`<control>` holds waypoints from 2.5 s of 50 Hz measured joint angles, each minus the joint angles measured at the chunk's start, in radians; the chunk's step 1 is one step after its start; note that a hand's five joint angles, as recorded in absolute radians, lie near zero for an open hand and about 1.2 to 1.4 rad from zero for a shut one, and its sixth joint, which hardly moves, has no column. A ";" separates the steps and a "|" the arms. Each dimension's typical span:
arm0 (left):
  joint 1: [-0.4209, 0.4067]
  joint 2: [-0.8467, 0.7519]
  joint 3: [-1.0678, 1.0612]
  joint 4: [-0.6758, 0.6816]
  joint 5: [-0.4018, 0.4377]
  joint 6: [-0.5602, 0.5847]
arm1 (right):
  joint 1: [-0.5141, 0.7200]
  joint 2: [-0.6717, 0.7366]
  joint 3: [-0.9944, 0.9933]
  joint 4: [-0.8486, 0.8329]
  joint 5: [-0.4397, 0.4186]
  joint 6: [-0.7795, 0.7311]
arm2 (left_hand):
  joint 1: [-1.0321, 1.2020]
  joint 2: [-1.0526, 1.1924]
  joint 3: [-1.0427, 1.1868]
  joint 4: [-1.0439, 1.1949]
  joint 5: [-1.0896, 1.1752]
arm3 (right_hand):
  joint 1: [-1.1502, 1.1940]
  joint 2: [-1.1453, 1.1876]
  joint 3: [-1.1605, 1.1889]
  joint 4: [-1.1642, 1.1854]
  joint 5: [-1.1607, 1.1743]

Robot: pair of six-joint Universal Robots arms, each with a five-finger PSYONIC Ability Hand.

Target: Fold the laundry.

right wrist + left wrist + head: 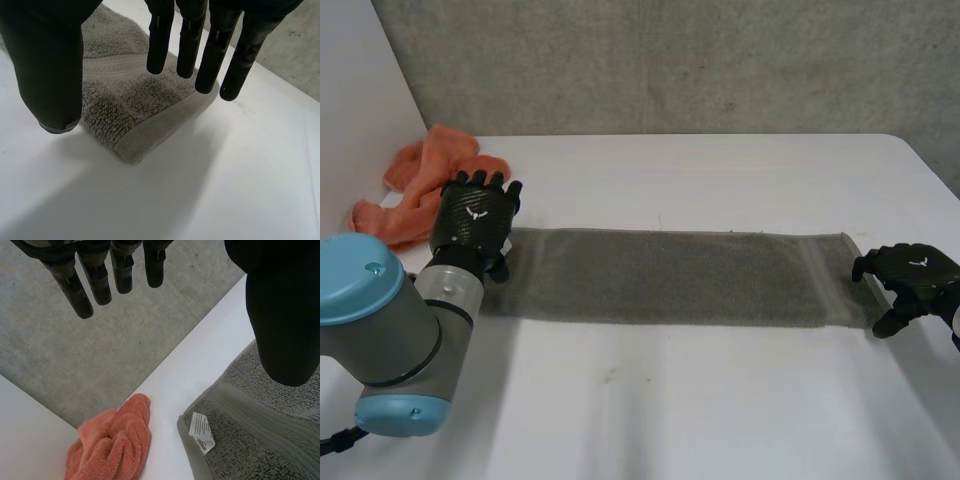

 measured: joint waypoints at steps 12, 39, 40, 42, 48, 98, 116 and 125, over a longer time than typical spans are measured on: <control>0.000 -0.005 0.000 0.000 0.000 0.000 | 0.018 0.080 -0.051 -0.004 0.012 -0.008 | 0.000 0.000 0.000 0.000 0.000 | 0.049 0.081 0.082 0.080 0.070; 0.000 -0.006 -0.002 0.000 0.000 0.000 | 0.030 0.140 -0.130 -0.024 0.036 -0.012 | 0.000 0.000 0.000 0.000 0.000 | 0.494 0.647 0.654 0.661 0.620; 0.000 -0.006 -0.002 0.000 0.000 0.000 | 0.028 0.139 -0.131 -0.027 0.044 -0.014 | 0.000 0.000 0.000 0.000 0.000 | 0.494 0.647 0.654 0.661 0.619; 0.000 -0.005 -0.003 0.000 0.000 0.000 | 0.024 0.136 -0.133 -0.036 0.065 -0.022 | 0.000 0.000 0.000 0.000 0.000 | 0.494 0.647 0.654 0.661 0.619; -0.001 -0.001 -0.005 0.000 -0.001 0.000 | -0.034 0.110 -0.149 -0.073 0.164 -0.099 | 0.000 0.000 0.000 0.000 0.000 | 0.494 0.647 0.654 0.661 0.619; -0.106 -0.013 0.089 -0.008 -0.001 0.001 | 0.642 0.041 -0.220 -0.193 0.182 0.128 | 0.000 0.000 0.000 0.000 0.000 | -0.267 -0.311 -0.313 -0.292 -0.277; -0.304 -0.182 0.258 -0.063 -0.001 0.001 | 0.324 -0.001 -0.012 0.037 0.219 0.120 | 0.000 0.000 0.000 0.000 0.000 | 0.354 0.424 0.411 0.417 0.387; -0.299 -0.149 0.238 -0.077 -0.004 0.000 | 0.326 0.033 -0.074 -0.032 0.318 0.045 | 0.000 0.000 0.000 0.000 0.000 | 0.487 0.640 0.652 0.661 0.618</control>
